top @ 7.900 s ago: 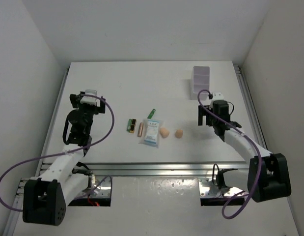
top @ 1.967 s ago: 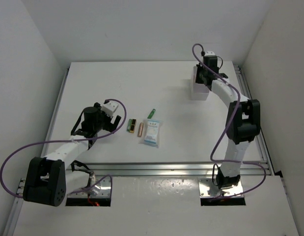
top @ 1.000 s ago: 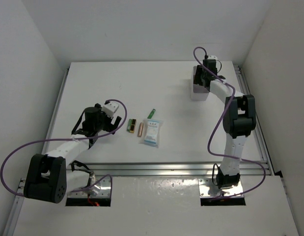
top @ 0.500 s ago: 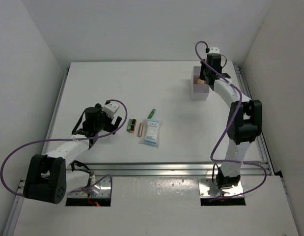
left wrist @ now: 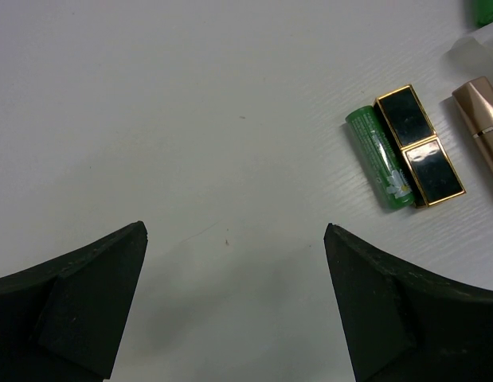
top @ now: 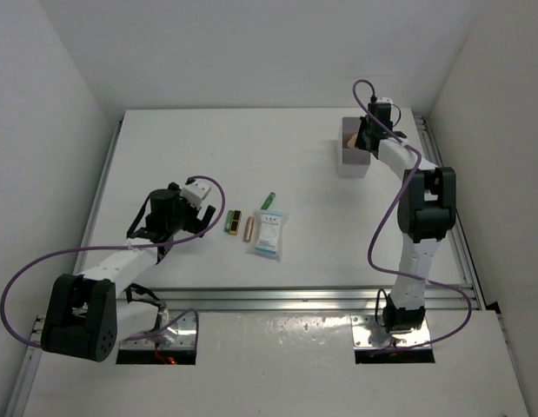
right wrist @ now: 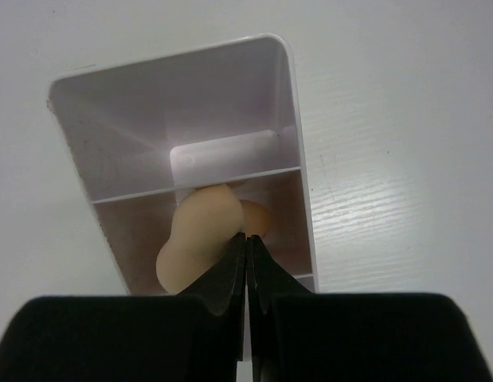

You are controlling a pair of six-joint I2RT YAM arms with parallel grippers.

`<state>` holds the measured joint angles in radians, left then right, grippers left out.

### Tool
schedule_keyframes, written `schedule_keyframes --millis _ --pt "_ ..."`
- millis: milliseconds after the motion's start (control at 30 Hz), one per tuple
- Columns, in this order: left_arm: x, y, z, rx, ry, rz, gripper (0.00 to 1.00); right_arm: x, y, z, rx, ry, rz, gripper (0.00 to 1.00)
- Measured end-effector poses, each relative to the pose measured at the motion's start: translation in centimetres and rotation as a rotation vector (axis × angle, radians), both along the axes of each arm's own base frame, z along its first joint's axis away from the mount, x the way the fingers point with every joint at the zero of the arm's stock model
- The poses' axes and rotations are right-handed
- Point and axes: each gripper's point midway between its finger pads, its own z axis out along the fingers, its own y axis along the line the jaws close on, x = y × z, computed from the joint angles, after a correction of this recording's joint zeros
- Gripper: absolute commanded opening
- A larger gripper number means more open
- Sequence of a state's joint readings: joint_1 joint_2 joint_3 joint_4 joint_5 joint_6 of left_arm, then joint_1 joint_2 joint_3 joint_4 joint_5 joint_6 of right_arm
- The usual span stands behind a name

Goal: Organize the makeup

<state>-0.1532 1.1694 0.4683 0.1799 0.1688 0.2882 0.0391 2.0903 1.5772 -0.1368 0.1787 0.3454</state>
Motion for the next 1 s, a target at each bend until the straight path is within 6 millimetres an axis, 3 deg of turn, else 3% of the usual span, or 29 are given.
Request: schedule_keyframes --millis 367,600,800,900,1000 --pt "0.0 0.0 0.0 0.000 0.000 0.000 1.00 0.2 0.4 -0.7 0.037 0.012 -0.007 0.02" --pt "0.0 0.0 0.0 0.000 0.000 -0.001 1.00 -0.8 -0.1 0.7 -0.018 0.011 0.026 0.29" --pt "0.0 -0.1 0.0 -0.004 0.001 -0.007 1.00 -1.2 0.2 5.9 -0.088 -0.072 0.073 0.53" --pt "0.0 -0.1 0.0 -0.002 0.000 -0.009 1.00 -1.6 1.2 8.2 -0.117 -0.104 0.117 0.67" --pt "0.0 -0.1 0.1 0.001 -0.005 -0.012 1.00 -2.9 4.2 9.2 -0.114 -0.094 0.252 0.83"
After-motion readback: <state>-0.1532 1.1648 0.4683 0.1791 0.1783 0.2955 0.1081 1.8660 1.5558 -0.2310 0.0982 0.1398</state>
